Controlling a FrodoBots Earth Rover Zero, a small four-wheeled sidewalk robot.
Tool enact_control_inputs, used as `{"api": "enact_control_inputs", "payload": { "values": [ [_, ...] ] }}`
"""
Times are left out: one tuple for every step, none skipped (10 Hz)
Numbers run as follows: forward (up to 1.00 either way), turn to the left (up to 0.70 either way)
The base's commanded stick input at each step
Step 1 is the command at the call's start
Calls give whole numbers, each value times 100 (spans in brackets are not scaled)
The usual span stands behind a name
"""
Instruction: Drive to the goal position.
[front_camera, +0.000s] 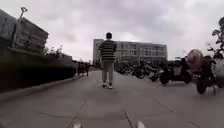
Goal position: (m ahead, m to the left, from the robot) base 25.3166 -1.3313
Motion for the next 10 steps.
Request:
{"api": "enact_control_inputs", "payload": {
  "values": [
    [70,0],
    [70,0],
    [70,0],
    [70,0],
    [70,0],
    [70,0],
    [70,0],
    [70,0],
    [70,0],
    [70,0]
  ]
}}
